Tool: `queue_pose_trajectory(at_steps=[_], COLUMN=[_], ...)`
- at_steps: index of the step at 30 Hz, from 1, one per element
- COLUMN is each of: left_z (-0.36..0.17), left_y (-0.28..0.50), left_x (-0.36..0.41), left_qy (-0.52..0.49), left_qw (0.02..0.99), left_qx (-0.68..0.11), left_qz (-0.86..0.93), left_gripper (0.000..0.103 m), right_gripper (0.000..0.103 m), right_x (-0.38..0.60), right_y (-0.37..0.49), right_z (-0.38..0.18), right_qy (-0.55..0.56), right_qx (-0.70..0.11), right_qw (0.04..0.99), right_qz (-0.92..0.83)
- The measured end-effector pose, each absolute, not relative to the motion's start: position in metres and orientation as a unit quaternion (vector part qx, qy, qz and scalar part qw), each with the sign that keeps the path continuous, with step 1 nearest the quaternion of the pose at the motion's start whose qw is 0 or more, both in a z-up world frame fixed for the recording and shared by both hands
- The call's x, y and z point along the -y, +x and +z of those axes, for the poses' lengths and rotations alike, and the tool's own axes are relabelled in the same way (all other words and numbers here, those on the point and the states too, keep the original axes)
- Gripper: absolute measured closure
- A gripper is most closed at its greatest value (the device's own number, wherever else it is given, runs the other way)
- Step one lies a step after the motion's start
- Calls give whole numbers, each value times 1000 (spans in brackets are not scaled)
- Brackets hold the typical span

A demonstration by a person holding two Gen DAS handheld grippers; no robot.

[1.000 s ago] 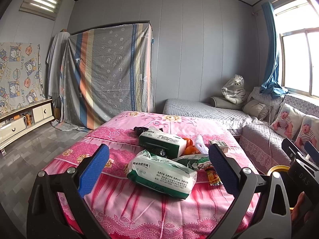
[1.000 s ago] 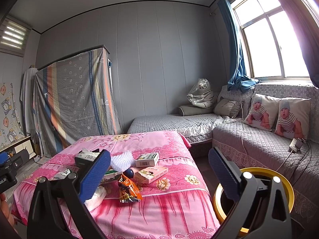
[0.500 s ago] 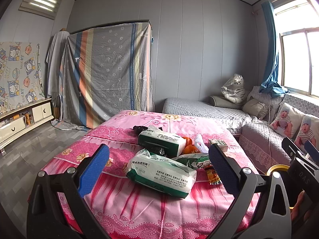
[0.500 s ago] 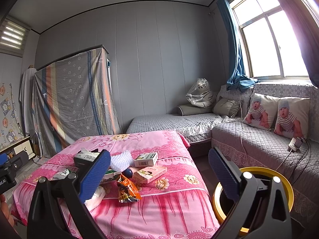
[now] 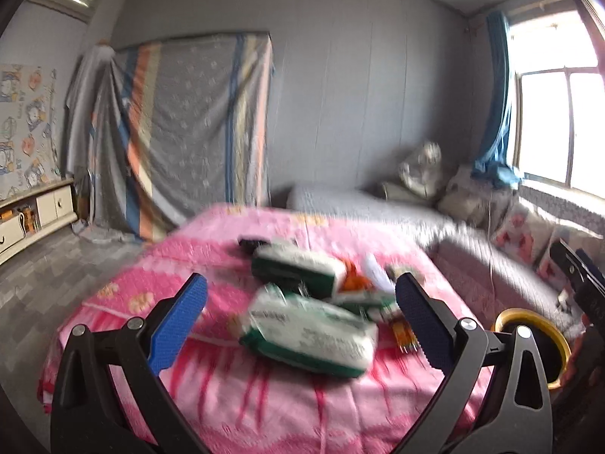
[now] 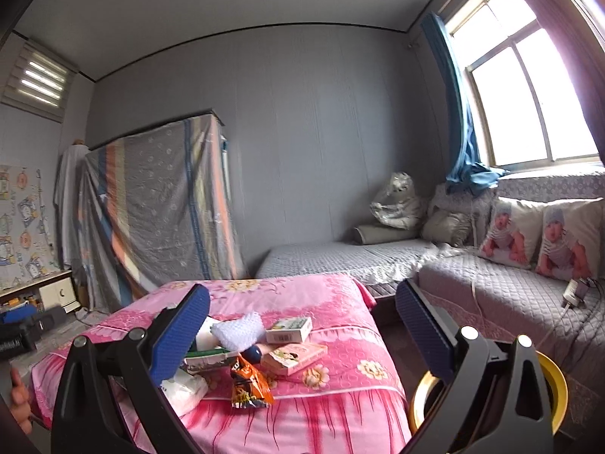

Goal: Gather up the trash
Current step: 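Reach the right gripper into the pile and grasp the green-white drink packet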

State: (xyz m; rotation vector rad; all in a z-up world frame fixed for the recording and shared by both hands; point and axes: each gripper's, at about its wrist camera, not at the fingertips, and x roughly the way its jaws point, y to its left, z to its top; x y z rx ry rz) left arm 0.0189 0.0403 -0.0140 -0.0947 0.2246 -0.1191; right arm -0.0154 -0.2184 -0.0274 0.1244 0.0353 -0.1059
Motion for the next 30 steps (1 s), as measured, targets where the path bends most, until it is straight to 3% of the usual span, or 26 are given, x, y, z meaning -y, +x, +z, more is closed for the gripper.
queue_pose_trajectory(at_steps=[4,9,17,30], left_z=[-21,-39,-68,-83], left_y=[14,35,70,85], left_x=[-62,-64,-73,-79], left_qy=[-28,46,-8,-37], left_qw=[998,989,966,952], left_qx=[-56,-136,-225,-243], left_qz=[2,-44,-129,-183], left_gripper=[8,8,8,8], right_gripper=[8,8,8,8], right_x=[228,231,198,200], right_y=[8,49,107,202], right_z=[-32,-55,-73,-112], right_qy=[69,160,311,418], right_qx=[-84,-239,-398,-475], right_qw=[994,941,804,738], right_qz=[8,180,314,233])
